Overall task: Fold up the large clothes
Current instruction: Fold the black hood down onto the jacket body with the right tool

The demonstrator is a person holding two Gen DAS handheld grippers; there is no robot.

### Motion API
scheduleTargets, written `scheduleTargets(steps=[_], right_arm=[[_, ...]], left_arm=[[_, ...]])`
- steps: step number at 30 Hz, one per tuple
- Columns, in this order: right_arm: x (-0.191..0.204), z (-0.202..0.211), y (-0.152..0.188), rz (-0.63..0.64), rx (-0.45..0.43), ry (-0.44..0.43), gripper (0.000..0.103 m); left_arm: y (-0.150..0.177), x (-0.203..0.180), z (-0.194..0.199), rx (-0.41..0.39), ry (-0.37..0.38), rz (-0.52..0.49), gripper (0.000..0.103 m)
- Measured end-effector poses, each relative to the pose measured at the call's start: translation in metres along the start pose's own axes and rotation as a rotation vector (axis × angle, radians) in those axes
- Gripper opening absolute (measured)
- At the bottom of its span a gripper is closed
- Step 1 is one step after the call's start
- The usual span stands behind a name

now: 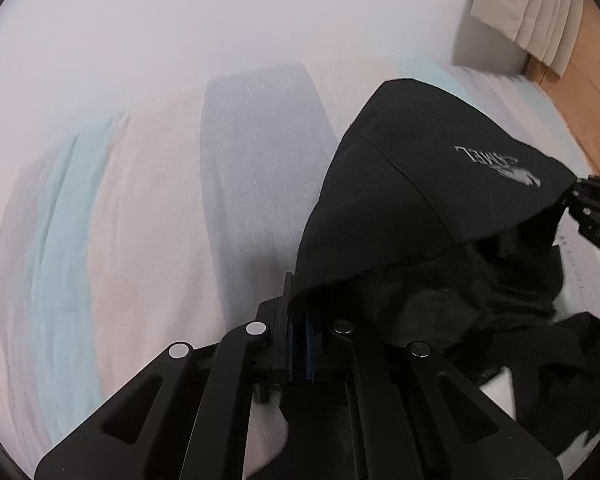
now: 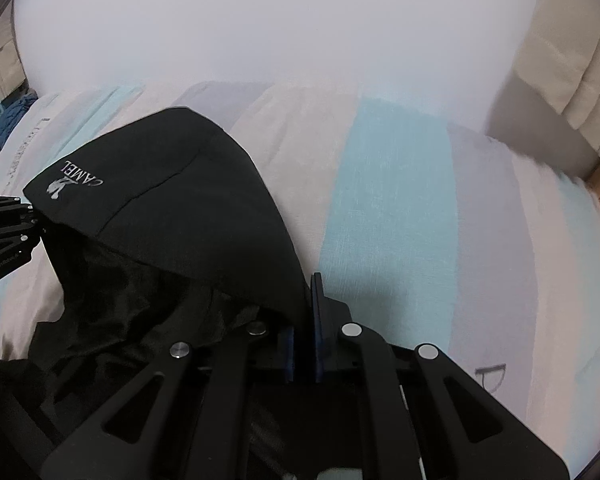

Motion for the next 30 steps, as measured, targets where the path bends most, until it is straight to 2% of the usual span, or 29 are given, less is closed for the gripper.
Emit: scheduleTargets(steps=[11, 20, 25, 30], right_arm=[[0.008, 0.063, 0.025, 0.009, -0.037, -0.011, 0.005], [0.01, 0.11, 0.054, 0.006, -0.052, -0.023, 0.005], [0.006, 0.131, 0.076, 0.022, -0.065, -0.014, 0.005], [0.015, 0.155, 0.101, 0.025, -0.08, -0.023, 0.005]], left_arm=[[0.036, -0.015, 0.063, -0.023, -0.021, 0.005, 0.002], [0.063, -0.038, 0.095, -0.086, -0.001, 0.091, 0.002], [0.09, -0.053, 0.122, -0.125, -0.003, 0.106, 0.002], [0.126, -0.063, 0.147, -0.164, -0.044, 0.132, 0.002]])
Point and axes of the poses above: each gripper's, at about its wrist camera, not at the fingertips, and z roughly against the way its jaws point, x to its left, y to its underside, the point moved 9 cm from there along -z, roughly the way its jaws point, and after that the axes turned 9 degrees about y, right-handed, at the moved point
